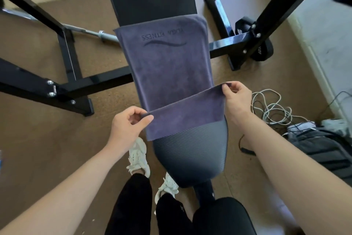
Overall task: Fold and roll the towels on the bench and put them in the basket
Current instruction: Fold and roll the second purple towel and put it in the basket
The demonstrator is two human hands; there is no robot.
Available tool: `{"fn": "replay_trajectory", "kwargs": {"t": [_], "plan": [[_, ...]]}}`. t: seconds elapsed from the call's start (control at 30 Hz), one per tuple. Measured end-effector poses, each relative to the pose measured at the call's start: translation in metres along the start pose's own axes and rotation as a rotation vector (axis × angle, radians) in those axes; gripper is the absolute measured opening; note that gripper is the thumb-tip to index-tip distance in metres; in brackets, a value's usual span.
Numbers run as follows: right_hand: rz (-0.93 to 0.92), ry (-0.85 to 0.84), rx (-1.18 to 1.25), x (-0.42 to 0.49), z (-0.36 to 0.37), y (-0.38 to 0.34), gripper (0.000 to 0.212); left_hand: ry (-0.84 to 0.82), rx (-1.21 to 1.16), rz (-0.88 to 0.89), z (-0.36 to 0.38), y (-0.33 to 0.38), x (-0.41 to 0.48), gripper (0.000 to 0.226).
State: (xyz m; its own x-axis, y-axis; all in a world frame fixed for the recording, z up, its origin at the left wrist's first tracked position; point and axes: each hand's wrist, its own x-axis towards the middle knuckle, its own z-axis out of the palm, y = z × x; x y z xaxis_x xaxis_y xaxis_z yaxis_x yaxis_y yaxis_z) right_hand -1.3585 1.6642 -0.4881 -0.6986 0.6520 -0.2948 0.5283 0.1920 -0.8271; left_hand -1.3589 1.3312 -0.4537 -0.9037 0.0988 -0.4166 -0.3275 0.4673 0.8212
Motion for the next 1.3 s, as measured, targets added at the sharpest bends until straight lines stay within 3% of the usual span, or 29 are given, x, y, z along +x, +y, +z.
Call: {"fn": "replay_trajectory", "kwargs": {"t": [0.37, 0.8, 1.03, 1.13, 1.3], "plan": [[-0.172, 0.012, 0.008, 0.071, 0.044, -0.079, 0.012, 0.267, -0.233, 0.037, -0.028, 0.05, 0.09, 0.01], [-0.314, 0.037, -0.133, 0.126, 0.078, -0.133, 0.009, 0.369, -0.14, 0.095, -0.052, 0.085, 0.172, 0.012], [-0.255, 0.037, -0.174, 0.138, 0.09, -0.14, 0.01, 0.448, -0.167, -0.011, -0.044, 0.087, 0.203, 0.019], [-0.196, 0.002, -0.194, 0.138, 0.092, -0.135, 0.024, 0.473, -0.216, -0.103, -0.04, 0.077, 0.205, 0.021], [-0.04, -0.021, -0.182, 0.117, 0.08, -0.092, 0.037, 0.343, -0.353, -0.273, -0.022, 0.037, 0.179, 0.029]]}}
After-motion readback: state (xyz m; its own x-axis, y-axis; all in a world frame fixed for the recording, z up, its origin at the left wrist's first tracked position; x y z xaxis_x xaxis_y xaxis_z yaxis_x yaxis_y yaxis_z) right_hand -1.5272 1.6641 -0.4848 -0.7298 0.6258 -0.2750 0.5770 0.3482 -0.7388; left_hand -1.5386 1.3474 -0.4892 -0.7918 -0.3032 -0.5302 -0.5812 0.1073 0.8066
